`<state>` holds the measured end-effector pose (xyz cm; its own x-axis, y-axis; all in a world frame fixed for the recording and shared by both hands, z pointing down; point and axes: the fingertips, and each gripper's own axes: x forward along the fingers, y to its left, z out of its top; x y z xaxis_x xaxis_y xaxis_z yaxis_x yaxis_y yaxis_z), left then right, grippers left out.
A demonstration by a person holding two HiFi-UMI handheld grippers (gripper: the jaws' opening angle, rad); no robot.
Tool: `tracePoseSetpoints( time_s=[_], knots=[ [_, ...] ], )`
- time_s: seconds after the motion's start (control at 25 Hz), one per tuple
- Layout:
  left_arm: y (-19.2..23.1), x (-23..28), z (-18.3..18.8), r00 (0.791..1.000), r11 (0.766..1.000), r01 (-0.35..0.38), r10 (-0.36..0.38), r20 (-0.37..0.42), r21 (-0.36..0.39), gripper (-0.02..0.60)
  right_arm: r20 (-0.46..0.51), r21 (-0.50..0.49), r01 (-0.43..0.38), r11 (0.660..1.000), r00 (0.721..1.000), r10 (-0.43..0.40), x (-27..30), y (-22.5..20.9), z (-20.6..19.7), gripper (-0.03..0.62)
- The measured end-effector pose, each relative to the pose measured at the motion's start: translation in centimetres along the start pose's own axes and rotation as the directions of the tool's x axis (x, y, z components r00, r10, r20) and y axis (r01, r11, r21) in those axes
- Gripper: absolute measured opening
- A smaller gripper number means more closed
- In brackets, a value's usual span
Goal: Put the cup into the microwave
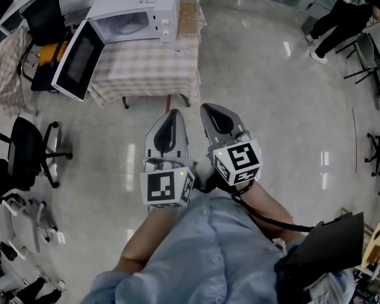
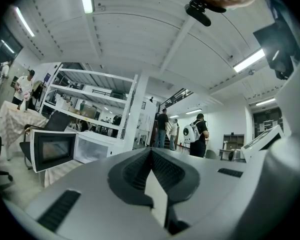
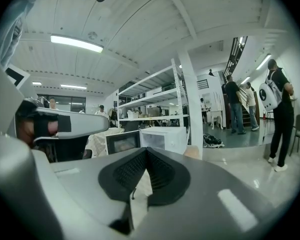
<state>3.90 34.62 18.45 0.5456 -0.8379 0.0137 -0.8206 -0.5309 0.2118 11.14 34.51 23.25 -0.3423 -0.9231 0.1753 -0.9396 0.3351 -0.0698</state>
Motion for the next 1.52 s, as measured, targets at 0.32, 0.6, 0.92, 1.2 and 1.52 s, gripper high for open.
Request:
tracePoseSetpoints(
  time_s=[0.32,0.6,0.92,1.2,1.52],
  knots=[
    [1.4,2.5,-0.9,1.0,1.0,0.0,0.0,-0.017,0.003,0.007,0.008,-0.008,0.015,1.0,1.0,-0.015,2.5,-1.7,0.0,0.0],
    [2.6,7.1,-2.0,0.999,1.0,-0.007,0.008,-0.048,0.014,0.007,0.002,0.009,0.023,1.0,1.0,-0.023,6.2,-5.1,-0.6,0.0],
    [3.9,14.3,-2.4,0.997,0.999,-0.025,0.027,-0.078,0.028,0.008,-0.002,0.025,0.012,1.0,1.0,-0.012,11.4,-10.1,0.0,0.0],
    [4.6,20.5,-2.2,0.994,0.998,-0.051,0.054,-0.092,0.04,0.008,-0.017,0.051,-0.017,0.999,1.0,0.017,15.9,-14.4,0.3,0.0],
    [5.5,24.7,-1.8,0.992,0.994,-0.094,0.098,-0.077,0.051,0.008,-0.003,0.043,-0.067,0.997,0.998,0.067,19.7,-17.6,1.5,0.0]
  ],
)
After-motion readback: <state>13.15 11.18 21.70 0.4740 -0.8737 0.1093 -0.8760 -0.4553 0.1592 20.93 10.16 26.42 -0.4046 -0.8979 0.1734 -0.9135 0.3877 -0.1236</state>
